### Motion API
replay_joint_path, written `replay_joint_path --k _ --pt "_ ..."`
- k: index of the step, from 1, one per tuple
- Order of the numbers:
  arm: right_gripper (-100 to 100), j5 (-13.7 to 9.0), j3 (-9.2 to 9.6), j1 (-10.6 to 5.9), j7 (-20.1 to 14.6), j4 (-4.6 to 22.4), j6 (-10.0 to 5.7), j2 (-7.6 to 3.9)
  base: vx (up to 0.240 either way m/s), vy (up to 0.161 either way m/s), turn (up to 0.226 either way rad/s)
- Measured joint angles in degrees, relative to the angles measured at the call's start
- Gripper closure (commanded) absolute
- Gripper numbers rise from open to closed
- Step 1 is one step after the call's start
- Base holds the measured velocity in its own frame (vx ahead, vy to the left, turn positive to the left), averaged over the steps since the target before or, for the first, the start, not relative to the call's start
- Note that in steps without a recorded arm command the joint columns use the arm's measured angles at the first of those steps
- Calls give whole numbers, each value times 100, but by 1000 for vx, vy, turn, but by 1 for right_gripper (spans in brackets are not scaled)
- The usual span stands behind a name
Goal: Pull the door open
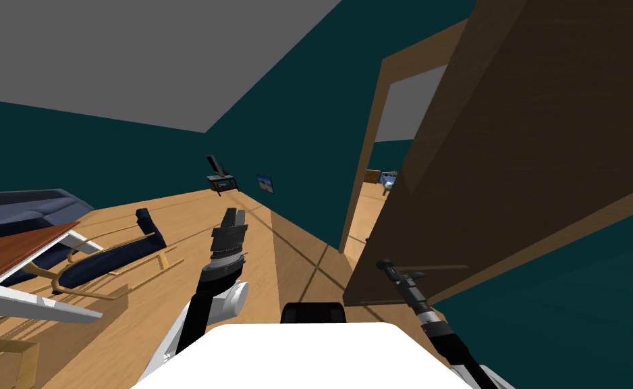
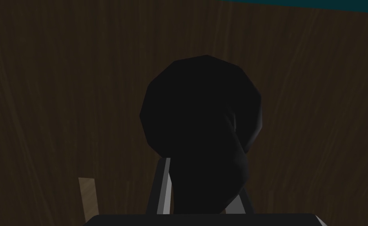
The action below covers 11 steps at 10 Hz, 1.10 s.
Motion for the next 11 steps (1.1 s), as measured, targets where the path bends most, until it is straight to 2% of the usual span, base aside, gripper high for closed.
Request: replay_joint_path --k 1,2,3,5,7,9,10,11 --pt "100 -1 53 3 -36 77 -107 -17 -96 -27 35" --pt "100 4 71 10 -48 88 -128 -8 -155 -40 80" --pt "100 44 43 -24 -39 80 -86 27 -270 -44 114" --pt "100 105 -66 -74 22 -82 89 43 -231 -65 69" --pt "100 183 -158 -28 114 -399 379 53 -217 -80 90" --pt "100 308 -219 -166 122 -335 449 165 -200 -77 61" --pt "100 332 -236 -162 157 -373 487 197 -78 -15 -3" --pt "100 335 -269 -100 200 -512 575 183 -131 -56 81"
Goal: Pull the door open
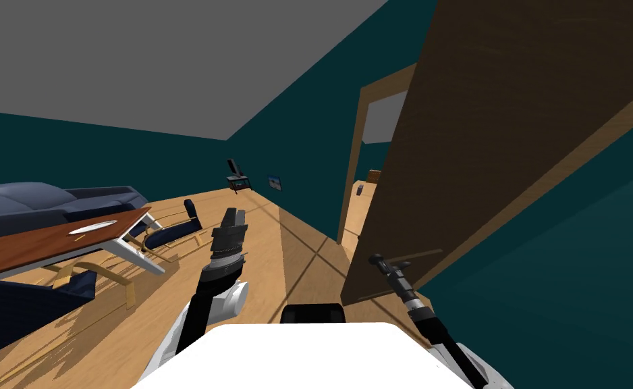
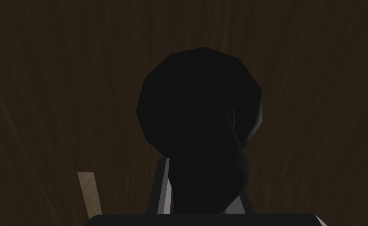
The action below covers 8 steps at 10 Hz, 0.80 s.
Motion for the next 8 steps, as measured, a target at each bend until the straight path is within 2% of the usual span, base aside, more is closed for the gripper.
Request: replay_joint_path --k 1,3,4,5,6,7,8 --pt "100 34 -55 34 33 -138 111 -3 -168 -88 95" --pt "100 159 -113 -156 79 -109 243 135 -174 -91 73" --pt "100 184 -122 -166 84 -166 297 139 -96 -48 6" --pt "100 197 -137 -106 95 -268 351 126 -139 -89 46" --pt "100 234 -171 -99 128 -394 482 145 -164 -154 138" --pt "100 315 -167 -190 120 -326 519 215 -112 -110 66" --pt "100 337 -187 -121 155 -484 597 224 -93 -121 29"
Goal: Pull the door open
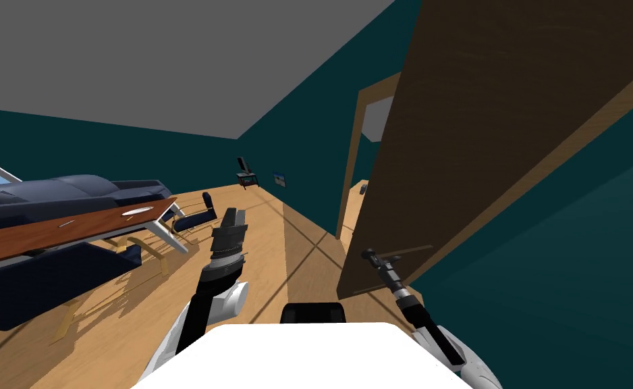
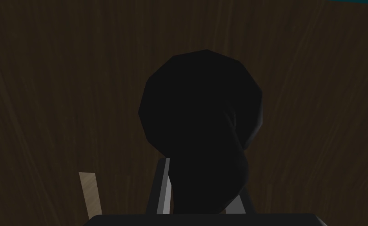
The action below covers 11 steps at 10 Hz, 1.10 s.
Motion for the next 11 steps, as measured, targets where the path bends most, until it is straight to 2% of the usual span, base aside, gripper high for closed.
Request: replay_joint_path --k 2,3,7,8,10,11 --pt "100 106 -10 -6 79 -164 185 119 -52 -112 58" --pt "100 115 5 -4 84 -185 212 136 -55 5 145" --pt "100 62 12 16 -97 171 -171 10 -80 2 130" --pt "100 64 39 -22 -171 374 -333 -2 -95 2 124" --pt "100 23 40 84 -251 479 -545 -91 -105 -7 164" --pt "100 15 59 82 -316 637 -696 -121 -98 -17 148"
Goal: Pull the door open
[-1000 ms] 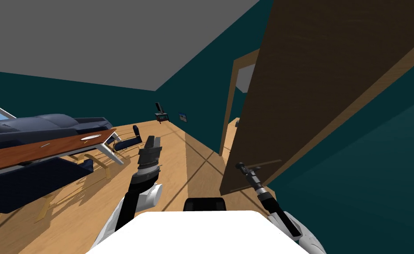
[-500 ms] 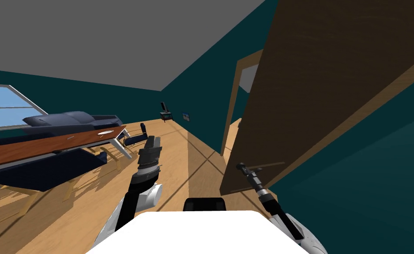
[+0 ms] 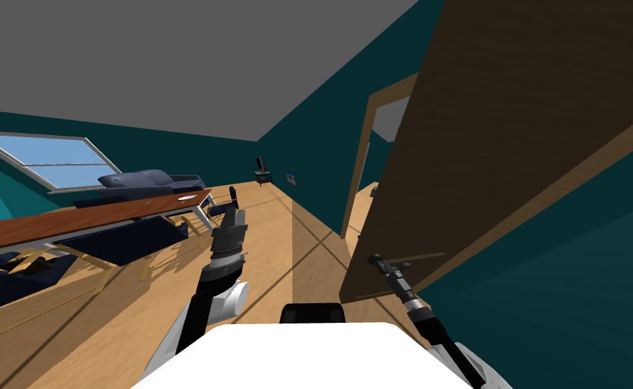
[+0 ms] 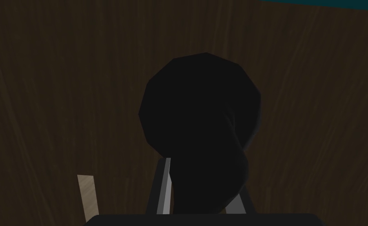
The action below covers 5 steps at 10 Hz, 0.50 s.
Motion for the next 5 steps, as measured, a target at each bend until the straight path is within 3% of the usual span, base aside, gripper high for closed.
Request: replay_joint_path --k 5 --pt "100 -53 109 160 -285 518 -667 -159 -100 -33 148"
